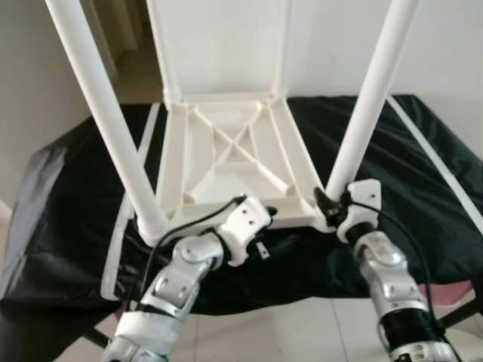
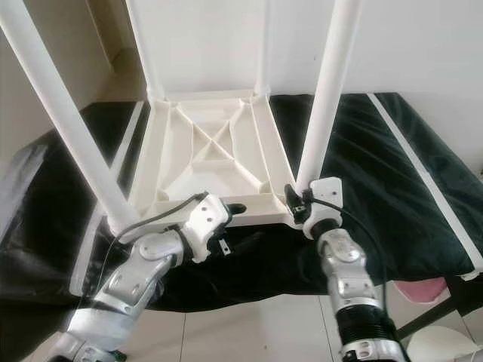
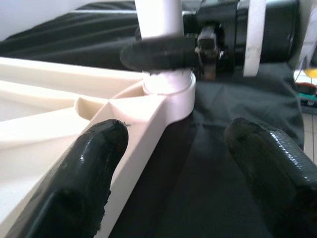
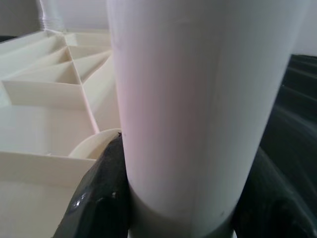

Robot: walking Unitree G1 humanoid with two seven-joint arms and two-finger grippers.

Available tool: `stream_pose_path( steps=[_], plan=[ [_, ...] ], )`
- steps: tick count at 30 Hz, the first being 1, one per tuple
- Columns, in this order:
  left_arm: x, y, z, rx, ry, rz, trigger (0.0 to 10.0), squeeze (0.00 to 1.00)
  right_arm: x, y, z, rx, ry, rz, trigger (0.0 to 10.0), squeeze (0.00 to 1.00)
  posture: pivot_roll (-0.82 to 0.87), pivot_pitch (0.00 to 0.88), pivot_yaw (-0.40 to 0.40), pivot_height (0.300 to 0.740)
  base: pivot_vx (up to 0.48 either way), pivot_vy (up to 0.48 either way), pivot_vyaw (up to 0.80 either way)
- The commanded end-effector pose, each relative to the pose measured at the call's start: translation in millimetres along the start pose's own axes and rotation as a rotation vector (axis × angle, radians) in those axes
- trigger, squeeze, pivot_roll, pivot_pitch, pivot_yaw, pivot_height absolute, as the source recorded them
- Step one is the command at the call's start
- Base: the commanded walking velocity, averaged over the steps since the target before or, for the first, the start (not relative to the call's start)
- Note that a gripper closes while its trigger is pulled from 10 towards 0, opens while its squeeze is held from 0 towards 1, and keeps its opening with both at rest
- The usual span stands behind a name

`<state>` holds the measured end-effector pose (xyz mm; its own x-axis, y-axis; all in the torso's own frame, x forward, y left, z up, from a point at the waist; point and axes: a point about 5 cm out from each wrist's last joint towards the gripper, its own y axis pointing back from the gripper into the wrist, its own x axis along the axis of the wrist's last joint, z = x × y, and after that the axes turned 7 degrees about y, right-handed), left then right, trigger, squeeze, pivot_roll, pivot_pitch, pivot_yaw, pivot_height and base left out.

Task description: Building children table

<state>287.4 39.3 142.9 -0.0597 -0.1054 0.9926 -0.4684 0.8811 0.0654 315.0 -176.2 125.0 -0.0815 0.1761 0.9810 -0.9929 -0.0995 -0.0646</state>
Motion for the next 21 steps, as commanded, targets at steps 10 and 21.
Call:
stream_pose_path(
  steps=[10,21],
  plan=[
    [-0.6,3.7,-1.7,-0.001,0.011,-0.006,10.0,0.00,-25.1,29.2,-19.4,-0.350,-0.143,-0.179,10.0,0.00,-0.10,0.017,0.020,0.740,0.000,0.000,0.00],
    [-1.8,3.3,-1.7,0.009,0.019,-0.002,10.0,0.00,-15.9,29.1,-35.7,-0.253,-0.160,-0.172,10.0,0.00,-0.09,0.000,-0.002,0.740,0.000,0.000,0.00]
  ],
)
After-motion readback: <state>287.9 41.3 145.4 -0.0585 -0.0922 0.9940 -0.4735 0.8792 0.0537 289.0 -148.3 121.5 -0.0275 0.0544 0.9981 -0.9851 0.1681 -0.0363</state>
